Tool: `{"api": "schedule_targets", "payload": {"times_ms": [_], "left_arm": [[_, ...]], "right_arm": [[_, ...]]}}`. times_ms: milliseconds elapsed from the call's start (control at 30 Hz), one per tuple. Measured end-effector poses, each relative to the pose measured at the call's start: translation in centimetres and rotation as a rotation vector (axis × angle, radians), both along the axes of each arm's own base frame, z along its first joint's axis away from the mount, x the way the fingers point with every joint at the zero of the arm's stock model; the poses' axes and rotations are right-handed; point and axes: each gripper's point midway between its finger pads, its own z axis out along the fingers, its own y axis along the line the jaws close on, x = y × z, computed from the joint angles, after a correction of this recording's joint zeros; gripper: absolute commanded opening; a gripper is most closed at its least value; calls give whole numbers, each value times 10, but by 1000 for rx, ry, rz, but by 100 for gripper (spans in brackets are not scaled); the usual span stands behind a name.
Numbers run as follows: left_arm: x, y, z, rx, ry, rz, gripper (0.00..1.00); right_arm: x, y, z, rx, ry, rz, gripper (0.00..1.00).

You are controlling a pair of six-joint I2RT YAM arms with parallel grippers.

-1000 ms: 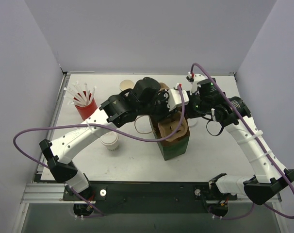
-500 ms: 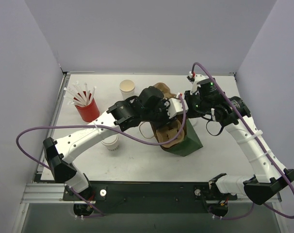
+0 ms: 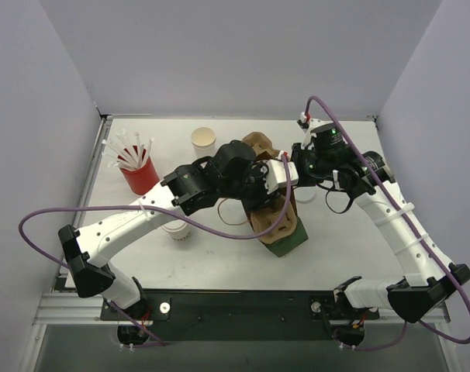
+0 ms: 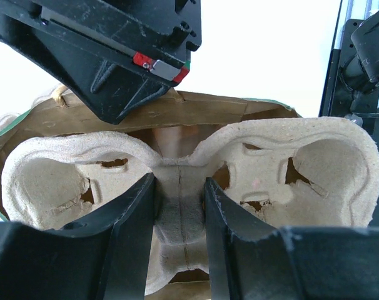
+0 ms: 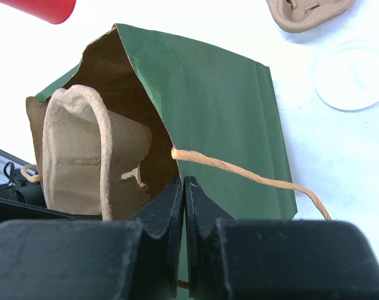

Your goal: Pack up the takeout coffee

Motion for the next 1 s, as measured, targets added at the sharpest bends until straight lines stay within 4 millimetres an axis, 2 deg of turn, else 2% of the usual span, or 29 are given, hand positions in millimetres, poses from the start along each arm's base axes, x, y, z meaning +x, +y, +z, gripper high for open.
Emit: {"api": "schedule_targets", "payload": {"times_ms": [600,800,1000], "left_arm": [[-9,2,-4,8,35,-11,28],[7,6,-15,64,7,53,27],[31,8,-43,166,4,129,27]], "right_arm": [[2,6,-11,10,46,-7,0],[5,9,-9,29,34,-4,0],[5,11,-12,31,40,1,0]]}}
